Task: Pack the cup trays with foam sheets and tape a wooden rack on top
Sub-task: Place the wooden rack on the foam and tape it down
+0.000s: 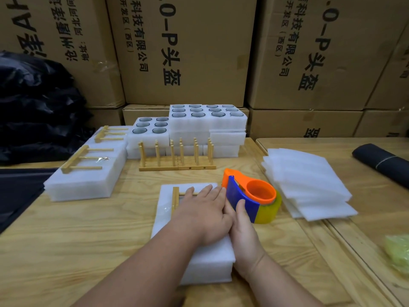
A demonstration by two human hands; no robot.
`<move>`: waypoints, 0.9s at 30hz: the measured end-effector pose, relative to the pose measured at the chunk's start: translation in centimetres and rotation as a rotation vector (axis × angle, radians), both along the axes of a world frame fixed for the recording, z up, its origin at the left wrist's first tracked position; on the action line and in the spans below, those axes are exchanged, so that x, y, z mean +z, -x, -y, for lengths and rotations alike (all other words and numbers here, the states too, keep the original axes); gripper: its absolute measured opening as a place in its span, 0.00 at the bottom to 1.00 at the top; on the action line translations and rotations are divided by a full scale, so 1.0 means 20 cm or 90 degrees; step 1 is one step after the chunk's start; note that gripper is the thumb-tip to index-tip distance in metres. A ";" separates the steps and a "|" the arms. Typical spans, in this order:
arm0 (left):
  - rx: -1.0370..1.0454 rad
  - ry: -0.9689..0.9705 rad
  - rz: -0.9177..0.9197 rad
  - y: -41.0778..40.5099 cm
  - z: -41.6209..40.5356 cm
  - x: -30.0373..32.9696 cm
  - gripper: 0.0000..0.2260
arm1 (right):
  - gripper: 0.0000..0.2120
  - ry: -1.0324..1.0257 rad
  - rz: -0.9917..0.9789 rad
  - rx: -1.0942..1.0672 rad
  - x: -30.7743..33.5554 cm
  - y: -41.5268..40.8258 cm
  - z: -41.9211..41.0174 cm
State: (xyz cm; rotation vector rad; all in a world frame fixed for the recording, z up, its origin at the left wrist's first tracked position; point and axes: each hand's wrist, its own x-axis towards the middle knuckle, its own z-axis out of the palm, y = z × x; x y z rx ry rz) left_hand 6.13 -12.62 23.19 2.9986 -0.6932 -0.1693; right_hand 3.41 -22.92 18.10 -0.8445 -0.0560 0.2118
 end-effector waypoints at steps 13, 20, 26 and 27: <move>0.092 -0.093 0.046 0.06 0.05 0.04 0.44 | 0.31 0.261 0.032 -0.281 -0.10 -0.09 0.15; 0.260 -0.068 -0.073 0.13 0.11 0.10 0.40 | 0.31 0.267 0.039 -0.260 -0.11 -0.10 0.19; 0.233 -0.072 -0.056 0.11 -0.05 0.08 0.40 | 0.32 0.252 0.035 -0.237 -0.11 -0.08 0.20; 0.237 -0.071 -0.053 0.10 -0.10 0.07 0.40 | 0.32 0.255 0.035 -0.235 -0.11 -0.08 0.20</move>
